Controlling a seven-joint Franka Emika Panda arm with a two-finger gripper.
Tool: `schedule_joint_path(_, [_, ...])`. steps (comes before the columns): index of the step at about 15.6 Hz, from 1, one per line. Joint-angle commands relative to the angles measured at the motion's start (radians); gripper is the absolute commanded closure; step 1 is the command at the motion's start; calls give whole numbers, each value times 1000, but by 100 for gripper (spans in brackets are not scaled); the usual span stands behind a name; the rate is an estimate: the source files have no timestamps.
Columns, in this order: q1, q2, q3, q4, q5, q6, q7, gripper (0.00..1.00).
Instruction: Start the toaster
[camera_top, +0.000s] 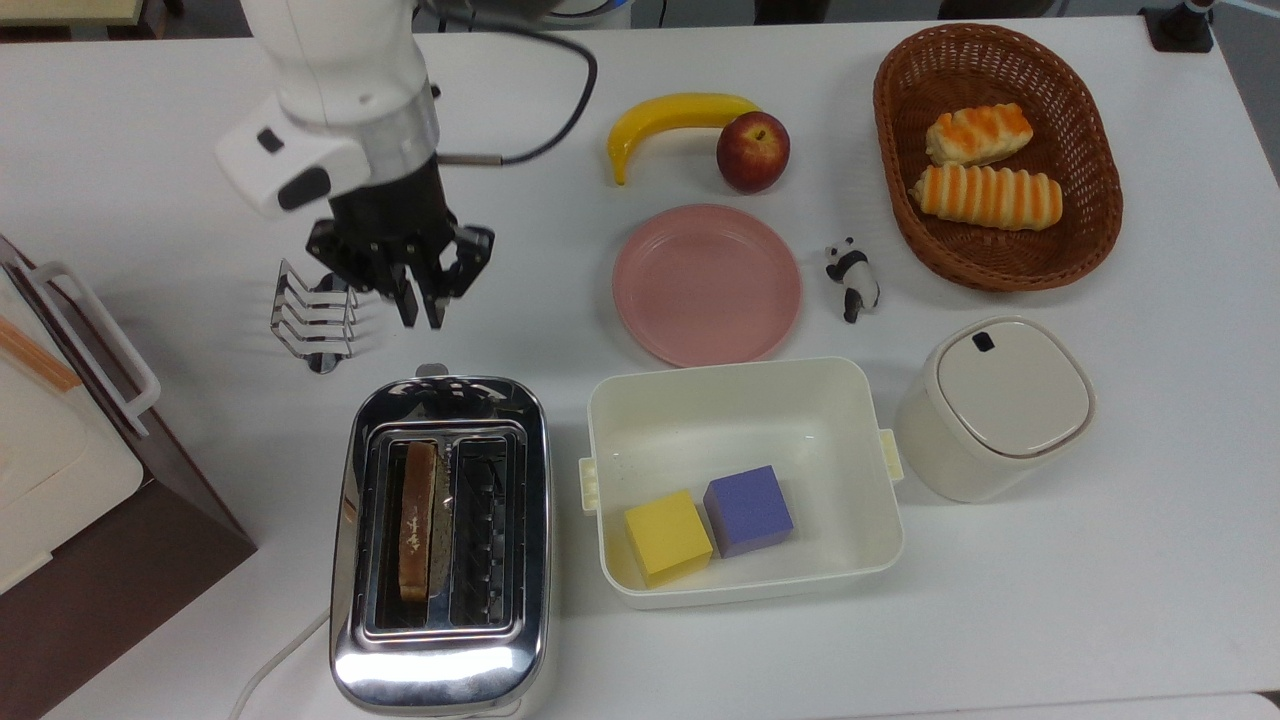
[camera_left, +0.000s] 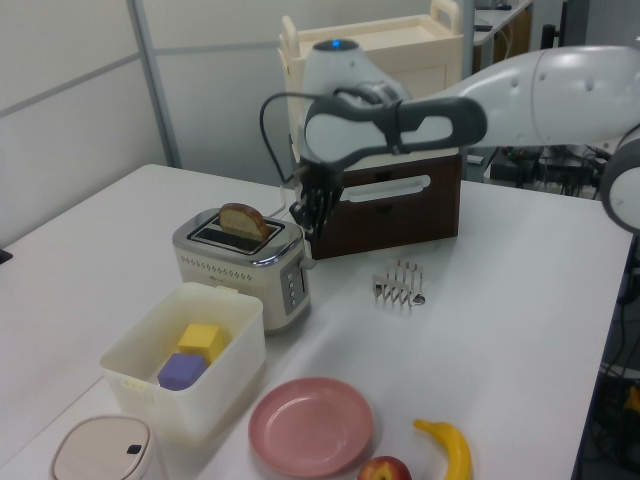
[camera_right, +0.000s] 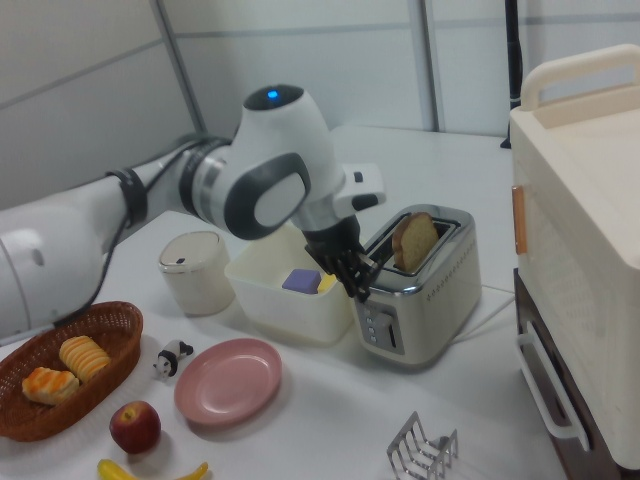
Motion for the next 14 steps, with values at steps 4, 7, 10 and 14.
schedule_joint_path(4, [5, -111, -14, -1, -12, -181, -58, 44])
schedule_joint_path(7, [4, -129, -23, -1, -56, -222, -69, 0])
schedule_joint_path(10, [2, -129, -26, -3, -56, -248, -66, 0])
schedule_joint_path(14, [2, -152, -26, -1, -56, -320, -69, 0])
